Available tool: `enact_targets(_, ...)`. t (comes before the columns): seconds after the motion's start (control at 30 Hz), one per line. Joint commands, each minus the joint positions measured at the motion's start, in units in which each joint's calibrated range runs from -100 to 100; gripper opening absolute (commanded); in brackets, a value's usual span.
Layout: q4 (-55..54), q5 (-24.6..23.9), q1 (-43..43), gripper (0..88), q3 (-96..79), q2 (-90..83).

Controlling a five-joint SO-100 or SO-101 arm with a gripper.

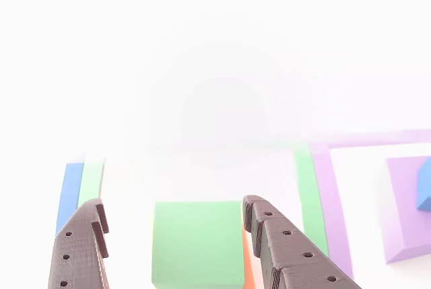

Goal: Tower of hanoi

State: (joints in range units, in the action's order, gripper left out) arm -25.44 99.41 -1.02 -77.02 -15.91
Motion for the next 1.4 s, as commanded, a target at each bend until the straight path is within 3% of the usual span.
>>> enact_targets(0.0, 15.56, 0.59, -1.47, 12.9, 4.93, -12.55)
enact_targets(0.07, 23.98, 0.59, -2.14, 5.1, 6.84, -17.72)
enact_targets(0.2, 37.26, 0.59, -3.29, 0.2, 10.02, -25.39)
enact_targets(0.57, 80.1, 0.59, -8.37, 0.0, 36.93, -33.54)
enact_targets(0.87, 107.47, 0.59, -12.88, 0.0, 64.75, -31.04)
enact_targets(1.1, 116.53, 0.59, -16.04, 0.0, 75.66, -29.34)
enact_targets(1.37, 111.35, 0.59, -19.02, 3.6, 67.66, -30.8)
